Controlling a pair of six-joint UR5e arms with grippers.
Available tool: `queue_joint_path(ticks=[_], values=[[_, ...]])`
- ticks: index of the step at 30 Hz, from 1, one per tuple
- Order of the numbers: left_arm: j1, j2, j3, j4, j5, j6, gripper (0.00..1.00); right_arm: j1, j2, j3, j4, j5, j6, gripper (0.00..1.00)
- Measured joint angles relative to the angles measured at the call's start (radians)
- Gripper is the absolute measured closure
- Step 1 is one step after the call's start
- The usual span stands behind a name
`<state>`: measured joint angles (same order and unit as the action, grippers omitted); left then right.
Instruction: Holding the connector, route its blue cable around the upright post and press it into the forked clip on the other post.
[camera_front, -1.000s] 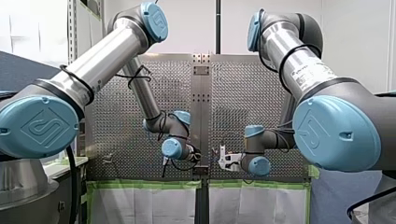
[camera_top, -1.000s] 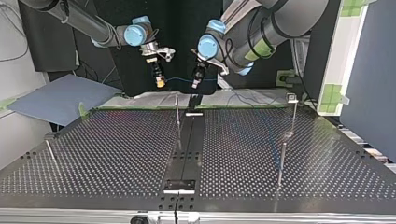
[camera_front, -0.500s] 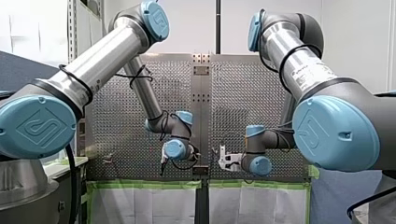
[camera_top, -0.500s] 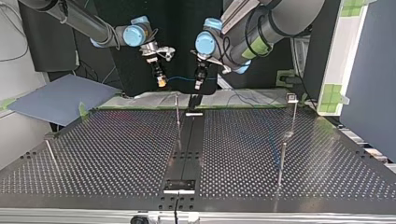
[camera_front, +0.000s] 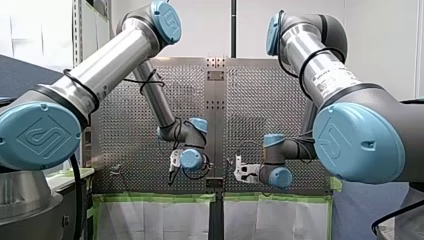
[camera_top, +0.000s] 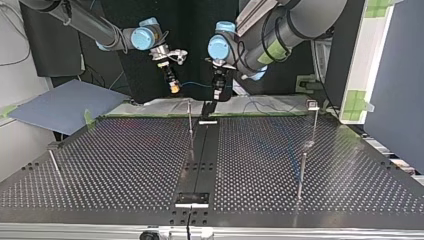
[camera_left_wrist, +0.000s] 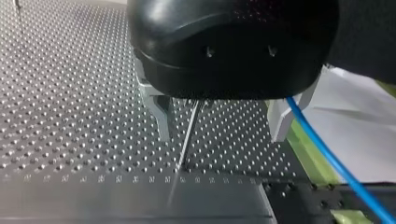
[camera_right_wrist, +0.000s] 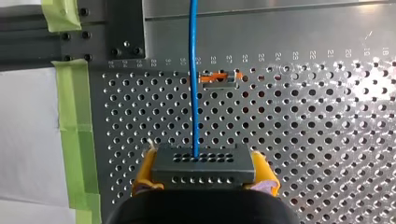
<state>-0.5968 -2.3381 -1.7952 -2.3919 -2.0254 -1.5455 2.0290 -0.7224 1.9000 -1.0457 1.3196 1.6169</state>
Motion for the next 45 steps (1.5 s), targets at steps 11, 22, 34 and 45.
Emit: queue_joint_path(ticks=[11, 22, 34, 45], values=[[-0.022, 0.0, 0.002, -0.012, -0.092, -0.025, 0.0, 0.0, -0.001, 0.001, 0.009, -0.002, -0.001, 1.0], [-0.039, 0.0, 0.002, 0.002, -0.177, -0.044, 0.24, 0.0, 0.0, 0.0, 0.01, -0.001, 0.0, 1.0], [-0.05, 0.0, 0.002, 0.012, -0.171, -0.038, 0.64, 0.0, 0.0, 0.001, 0.01, 0.0, -0.001, 1.0], [-0.063, -0.001, 0.002, 0.051, -0.168, -0.047, 0.64, 0.0, 0.0, 0.001, 0.014, 0.002, -0.003, 1.0]])
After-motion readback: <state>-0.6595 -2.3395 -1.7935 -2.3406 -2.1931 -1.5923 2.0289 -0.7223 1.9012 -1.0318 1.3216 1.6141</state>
